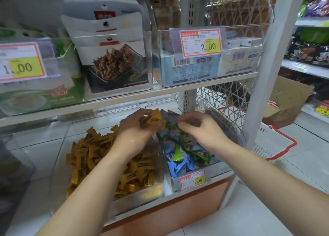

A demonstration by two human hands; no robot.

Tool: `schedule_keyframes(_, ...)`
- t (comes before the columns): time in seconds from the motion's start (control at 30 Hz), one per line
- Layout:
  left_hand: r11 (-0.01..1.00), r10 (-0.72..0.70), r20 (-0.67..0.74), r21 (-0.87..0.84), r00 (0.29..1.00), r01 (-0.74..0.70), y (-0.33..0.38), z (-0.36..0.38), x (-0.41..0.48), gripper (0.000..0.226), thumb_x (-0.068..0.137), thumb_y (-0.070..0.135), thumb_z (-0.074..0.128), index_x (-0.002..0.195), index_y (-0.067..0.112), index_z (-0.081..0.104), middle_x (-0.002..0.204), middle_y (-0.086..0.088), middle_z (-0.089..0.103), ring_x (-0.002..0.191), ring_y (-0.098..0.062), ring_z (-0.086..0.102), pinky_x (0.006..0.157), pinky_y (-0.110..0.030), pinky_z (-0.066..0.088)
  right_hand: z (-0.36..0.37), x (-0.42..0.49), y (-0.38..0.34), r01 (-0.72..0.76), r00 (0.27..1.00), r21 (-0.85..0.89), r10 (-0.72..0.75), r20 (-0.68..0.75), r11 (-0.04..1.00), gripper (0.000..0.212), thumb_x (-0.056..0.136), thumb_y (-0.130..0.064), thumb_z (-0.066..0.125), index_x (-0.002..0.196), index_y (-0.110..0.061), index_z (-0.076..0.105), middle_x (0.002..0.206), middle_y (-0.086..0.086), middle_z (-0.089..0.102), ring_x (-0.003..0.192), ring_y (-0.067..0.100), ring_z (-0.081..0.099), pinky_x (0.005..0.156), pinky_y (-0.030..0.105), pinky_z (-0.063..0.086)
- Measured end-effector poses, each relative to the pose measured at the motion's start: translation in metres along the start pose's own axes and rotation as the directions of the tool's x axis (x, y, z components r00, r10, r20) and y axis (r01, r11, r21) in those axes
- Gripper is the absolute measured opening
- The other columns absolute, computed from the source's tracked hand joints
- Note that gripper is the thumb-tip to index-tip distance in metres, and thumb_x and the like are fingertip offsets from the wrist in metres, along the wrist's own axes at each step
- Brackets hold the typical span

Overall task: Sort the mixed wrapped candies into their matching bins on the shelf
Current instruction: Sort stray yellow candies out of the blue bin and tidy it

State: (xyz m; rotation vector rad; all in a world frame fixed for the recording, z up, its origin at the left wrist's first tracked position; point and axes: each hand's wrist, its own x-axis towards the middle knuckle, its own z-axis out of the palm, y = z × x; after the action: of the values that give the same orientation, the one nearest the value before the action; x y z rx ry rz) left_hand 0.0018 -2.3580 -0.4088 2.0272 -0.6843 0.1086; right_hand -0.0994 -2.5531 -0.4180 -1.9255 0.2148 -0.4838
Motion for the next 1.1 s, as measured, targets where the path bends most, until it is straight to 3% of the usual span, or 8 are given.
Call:
schedule_keyframes(0.1, 0.971, -0.118, -0.017, 0.21, 0.993, 0.119, -0.023, -0.021, -0.003, 0.033, 0.082, 0.054, 0.07, 0.111, 0.045, 0.056, 0.089, 0.022, 0.059, 0.078, 0.003, 0.057, 0.064, -0.018, 0.045, -0.001, 0.02, 0.01, 0.011, 0.999, -0.168, -0.017, -0.035, 0.986, 0.006, 0.089, -0.027, 0.072, 0.091, -0.031, 0.07, 0.091, -0.013, 0.071, 0.087, 0.005, 0.065, 0.077, 0.026, 0.049)
schedule_keyframes(0.23, 0.867, -0.213, 0.094, 0.478, 0.973, 0.143, -0.047, -0.019, -0.008, 0.048, 0.089, 0.053, 0.061, 0.133, 0.037, 0.052, 0.125, 0.0, 0.06, 0.109, -0.022, 0.059, 0.085, -0.031, 0.048, -0.008, 0.064, 0.028, -0.046, 0.999, -0.473, 0.029, -0.043, 0.88, 0.017, 0.093, -0.038, 0.063, 0.109, -0.032, 0.065, 0.104, -0.016, 0.064, 0.095, 0.008, 0.061, 0.082, 0.027, 0.045)
schedule_keyframes(0.33, 0.919, -0.12, 0.065, 0.384, 0.991, 0.086, -0.039, -0.004, -0.006, 0.051, 0.091, 0.057, 0.055, 0.136, 0.035, 0.051, 0.137, 0.006, 0.055, 0.123, -0.019, 0.052, 0.093, -0.027, 0.038, -0.006, 0.097, 0.037, -0.025, 0.999, -0.491, 0.035, 0.011, 0.871, 0.029, 0.095, -0.038, 0.058, 0.123, -0.034, 0.063, 0.102, -0.023, 0.059, 0.103, 0.009, 0.059, 0.086, 0.028, 0.041)
schedule_keyframes(0.43, 0.948, 0.032, 0.069, 0.314, 0.997, -0.052, -0.024, 0.01, -0.001, 0.047, 0.086, 0.063, 0.05, 0.13, 0.046, 0.047, 0.134, 0.014, 0.053, 0.122, -0.01, 0.046, 0.089, -0.024, 0.031, 0.009, 0.129, 0.046, 0.018, 0.986, -0.452, 0.059, 0.155, 0.892, 0.033, 0.096, -0.033, 0.06, 0.129, -0.029, 0.063, 0.124, -0.006, 0.064, 0.115, 0.015, 0.059, 0.09, 0.025, 0.04)
schedule_keyframes(0.6, 0.862, 0.122, 0.227, 0.458, 0.966, -0.216, -0.021, 0.034, 0.008, 0.06, 0.08, 0.066, 0.046, 0.134, 0.042, 0.047, 0.14, 0.013, 0.048, 0.13, -0.013, 0.041, 0.098, -0.023, 0.032, 0.023, 0.142, 0.065, 0.101, 0.913, -0.634, 0.182, 0.366, 0.767, 0.056, 0.096, -0.051, 0.057, 0.145, -0.026, 0.047, 0.149, 0.003, 0.049, 0.131, 0.022, 0.049, 0.102, 0.028, 0.035)
schedule_keyframes(0.8, 0.838, 0.126, 0.314, 0.473, 0.941, -0.27, -0.014, 0.053, 0.027, 0.06, 0.082, 0.063, 0.047, 0.137, 0.039, 0.042, 0.137, 0.009, 0.05, 0.124, -0.018, 0.044, 0.083, -0.026, 0.031, -0.002, 0.111, 0.054, 0.296, 0.846, -0.67, 0.139, 0.514, 0.681, 0.03, 0.1, -0.049, 0.05, 0.118, -0.034, 0.067, 0.115, -0.004, 0.068, 0.1, 0.014, 0.062, 0.088, 0.032, 0.047)
schedule_keyframes(0.97, 0.735, 0.071, 0.52, 0.55, 0.851, -0.397, -0.005, 0.069, 0.038, 0.061, 0.087, 0.056, 0.041, 0.146, 0.05, 0.027, 0.158, 0.013, 0.029, 0.143, -0.015, 0.026, 0.109, -0.036, 0.006, -0.03, 0.092, 0.042, 0.343, 0.731, -0.658, 0.249, 0.635, 0.67, 0.031, 0.096, -0.053, 0.05, 0.094, -0.032, 0.073, 0.1, -0.008, 0.07, 0.092, 0.013, 0.066, 0.087, 0.042, 0.052)
schedule_keyframes(1.1, 0.628, 0.039, 0.559, 0.631, 0.828, -0.455, -0.001, 0.074, 0.038, 0.046, 0.091, 0.058, 0.028, 0.123, 0.045, 0.058, 0.139, 0.018, 0.053, 0.136, -0.012, 0.037, 0.096, -0.038, -0.003, -0.039, 0.112, 0.047, 0.243, 0.911, -0.638, 0.054, 0.409, 0.73, 0.023, 0.091, -0.051, 0.058, 0.071, -0.044, 0.064, 0.077, -0.018, 0.063, 0.081, 0.001, 0.063, 0.064, 0.018, 0.04)
